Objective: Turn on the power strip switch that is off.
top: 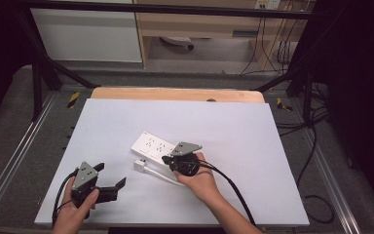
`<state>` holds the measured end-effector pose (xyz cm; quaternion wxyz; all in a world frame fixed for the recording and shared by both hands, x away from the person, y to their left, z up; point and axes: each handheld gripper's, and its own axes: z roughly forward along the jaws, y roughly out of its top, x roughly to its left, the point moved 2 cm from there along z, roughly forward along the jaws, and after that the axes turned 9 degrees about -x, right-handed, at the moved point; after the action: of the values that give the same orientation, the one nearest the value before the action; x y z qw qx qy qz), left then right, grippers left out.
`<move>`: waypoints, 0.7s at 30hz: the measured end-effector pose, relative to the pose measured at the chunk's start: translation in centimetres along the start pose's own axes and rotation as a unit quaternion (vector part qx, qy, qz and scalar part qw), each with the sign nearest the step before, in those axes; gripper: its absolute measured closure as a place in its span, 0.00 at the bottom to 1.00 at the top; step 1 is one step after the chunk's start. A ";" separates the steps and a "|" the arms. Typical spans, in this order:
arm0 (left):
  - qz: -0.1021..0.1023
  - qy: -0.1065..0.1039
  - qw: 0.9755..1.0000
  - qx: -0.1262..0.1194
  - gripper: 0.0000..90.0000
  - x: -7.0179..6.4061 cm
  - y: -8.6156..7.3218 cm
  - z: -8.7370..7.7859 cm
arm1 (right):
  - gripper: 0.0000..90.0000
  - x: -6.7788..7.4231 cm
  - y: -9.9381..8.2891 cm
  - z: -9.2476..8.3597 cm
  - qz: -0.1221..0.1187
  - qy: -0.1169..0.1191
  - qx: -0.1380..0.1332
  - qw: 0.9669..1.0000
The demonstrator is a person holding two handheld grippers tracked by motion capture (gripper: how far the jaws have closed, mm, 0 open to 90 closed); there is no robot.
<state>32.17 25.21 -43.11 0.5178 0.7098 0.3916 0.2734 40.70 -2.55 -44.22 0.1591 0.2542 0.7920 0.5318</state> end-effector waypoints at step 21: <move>0.000 -0.001 1.000 0.001 0.07 0.0 0.0 0.0 | 1.00 -0.3 -1.2 0.3 0.017 -0.004 -0.005 1.000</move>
<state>32.17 25.19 -43.14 0.5175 0.7104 0.3913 0.2729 40.83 -2.84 -45.48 0.1544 0.2684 0.7844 0.5374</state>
